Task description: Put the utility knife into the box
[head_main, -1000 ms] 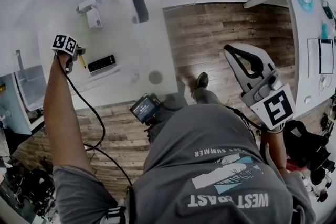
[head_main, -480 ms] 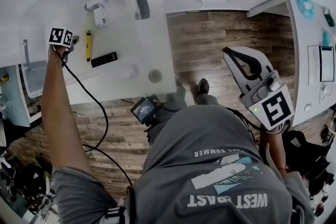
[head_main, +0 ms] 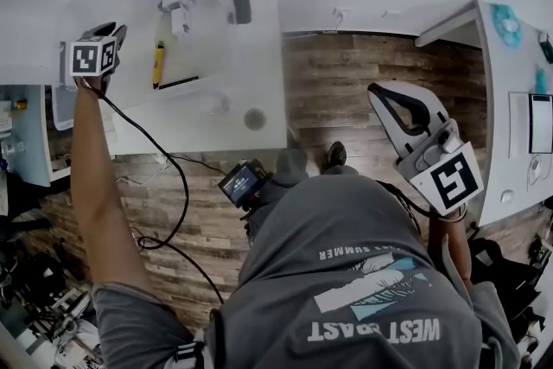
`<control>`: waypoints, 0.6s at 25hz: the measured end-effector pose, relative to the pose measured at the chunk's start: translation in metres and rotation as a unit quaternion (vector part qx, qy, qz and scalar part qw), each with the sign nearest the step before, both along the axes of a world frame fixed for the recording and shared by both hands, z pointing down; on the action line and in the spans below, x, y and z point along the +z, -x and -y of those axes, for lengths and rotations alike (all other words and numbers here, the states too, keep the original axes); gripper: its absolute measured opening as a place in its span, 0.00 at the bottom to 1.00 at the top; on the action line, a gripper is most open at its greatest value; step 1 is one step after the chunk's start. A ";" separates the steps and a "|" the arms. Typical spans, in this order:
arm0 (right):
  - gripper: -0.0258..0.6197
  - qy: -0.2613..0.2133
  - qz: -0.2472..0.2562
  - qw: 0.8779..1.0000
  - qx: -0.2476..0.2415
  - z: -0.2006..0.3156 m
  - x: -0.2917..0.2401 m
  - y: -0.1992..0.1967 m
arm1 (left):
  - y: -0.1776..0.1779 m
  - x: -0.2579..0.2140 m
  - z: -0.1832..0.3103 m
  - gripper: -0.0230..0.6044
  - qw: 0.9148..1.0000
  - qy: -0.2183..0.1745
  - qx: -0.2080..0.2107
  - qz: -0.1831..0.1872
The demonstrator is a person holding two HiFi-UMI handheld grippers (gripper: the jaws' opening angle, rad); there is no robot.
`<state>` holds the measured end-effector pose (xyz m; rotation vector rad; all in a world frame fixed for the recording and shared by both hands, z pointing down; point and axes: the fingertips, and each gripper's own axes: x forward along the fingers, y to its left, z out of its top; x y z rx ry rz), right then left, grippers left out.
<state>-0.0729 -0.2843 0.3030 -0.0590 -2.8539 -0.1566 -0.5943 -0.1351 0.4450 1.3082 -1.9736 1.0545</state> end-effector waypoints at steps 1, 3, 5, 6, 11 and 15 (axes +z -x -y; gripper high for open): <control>0.06 0.000 0.004 1.000 -0.003 0.000 -0.002 -0.004 | -0.007 -0.018 0.002 0.23 1.000 -0.024 0.002 0.010; 0.06 -0.001 0.012 1.000 -0.009 -0.002 -0.007 -0.013 | -0.025 -0.054 0.007 0.20 0.997 -0.077 0.008 0.022; 0.06 -0.002 0.019 1.000 -0.017 -0.003 -0.011 -0.020 | -0.050 -0.090 0.009 0.15 0.990 -0.135 0.014 0.026; 0.06 -0.003 0.023 1.000 -0.021 -0.004 -0.014 -0.023 | -0.064 -0.109 0.009 0.11 0.986 -0.164 0.018 0.027; 0.06 -0.008 0.046 0.998 -0.045 -0.008 -0.028 -0.039 | -0.154 -0.197 0.007 0.05 0.952 -0.298 0.057 0.039; 0.05 -0.015 0.067 0.996 -0.065 -0.014 -0.042 -0.049 | -0.236 -0.251 0.002 0.05 0.924 -0.364 0.097 0.059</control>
